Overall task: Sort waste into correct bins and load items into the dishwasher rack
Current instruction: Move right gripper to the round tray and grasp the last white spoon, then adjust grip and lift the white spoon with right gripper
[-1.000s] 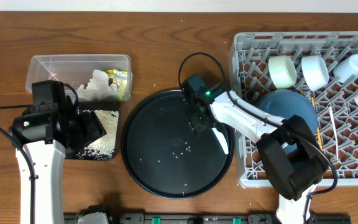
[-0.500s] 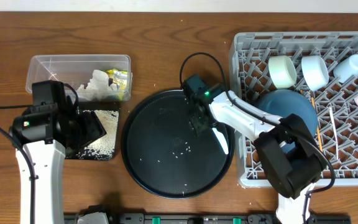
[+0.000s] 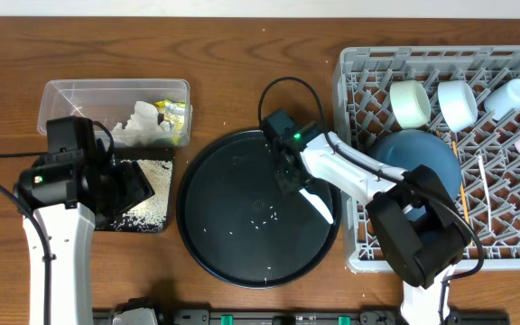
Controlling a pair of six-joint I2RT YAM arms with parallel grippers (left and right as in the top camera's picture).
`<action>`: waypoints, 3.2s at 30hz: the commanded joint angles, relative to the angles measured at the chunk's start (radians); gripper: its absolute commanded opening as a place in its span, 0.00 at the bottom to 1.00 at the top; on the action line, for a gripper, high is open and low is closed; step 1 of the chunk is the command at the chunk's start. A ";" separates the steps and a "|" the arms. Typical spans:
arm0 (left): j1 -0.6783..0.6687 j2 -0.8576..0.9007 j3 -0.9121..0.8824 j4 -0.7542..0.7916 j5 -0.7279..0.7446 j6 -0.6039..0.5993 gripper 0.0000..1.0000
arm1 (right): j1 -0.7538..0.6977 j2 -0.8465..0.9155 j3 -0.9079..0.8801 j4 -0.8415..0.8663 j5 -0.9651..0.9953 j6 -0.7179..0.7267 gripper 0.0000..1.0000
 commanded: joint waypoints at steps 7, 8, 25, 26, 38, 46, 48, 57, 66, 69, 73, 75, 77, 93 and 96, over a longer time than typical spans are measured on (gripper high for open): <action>0.004 0.003 -0.006 -0.003 -0.005 -0.005 0.69 | 0.002 0.061 -0.019 -0.024 0.024 0.005 0.01; 0.004 0.003 -0.006 -0.003 -0.005 -0.005 0.69 | 0.002 0.061 -0.019 -0.024 0.020 0.005 0.01; 0.004 0.003 -0.006 -0.003 -0.005 -0.004 0.69 | 0.002 -0.144 -0.018 -0.031 -0.009 0.005 0.01; 0.004 0.003 -0.006 -0.003 -0.005 -0.005 0.69 | 0.002 -0.159 -0.018 -0.031 -0.009 0.005 0.01; 0.004 0.003 -0.006 -0.003 -0.005 -0.005 0.69 | 0.005 -0.184 -0.019 -0.024 -0.021 0.005 0.34; 0.004 0.003 -0.006 -0.003 -0.005 -0.004 0.69 | 0.048 -0.163 -0.028 -0.040 -0.054 0.005 0.46; 0.004 0.003 -0.006 -0.003 -0.005 -0.005 0.69 | 0.056 -0.157 -0.040 -0.037 -0.054 0.005 0.45; 0.004 0.003 -0.006 -0.003 -0.005 -0.004 0.69 | 0.068 -0.093 -0.118 0.001 -0.017 0.072 0.43; 0.004 0.003 -0.006 -0.003 -0.005 -0.005 0.69 | 0.086 -0.031 -0.142 0.055 -0.032 0.073 0.29; 0.005 0.003 -0.006 -0.003 -0.005 -0.005 0.69 | 0.087 -0.031 -0.142 0.055 -0.032 0.081 0.13; 0.004 0.003 -0.006 -0.003 -0.005 -0.005 0.69 | 0.089 -0.031 -0.142 0.054 -0.032 0.089 0.07; 0.004 0.003 -0.006 -0.003 -0.005 -0.005 0.69 | 0.088 -0.031 -0.142 0.053 -0.032 0.088 0.04; 0.004 0.003 -0.006 -0.003 -0.005 -0.005 0.69 | 0.088 -0.031 -0.141 0.050 -0.032 0.089 0.01; 0.004 0.003 -0.006 -0.003 -0.005 -0.004 0.69 | 0.056 -0.181 0.027 -0.105 -0.035 0.079 0.01; 0.004 0.003 -0.006 -0.003 -0.005 -0.004 0.69 | 0.031 -0.234 0.028 -0.120 -0.035 0.073 0.01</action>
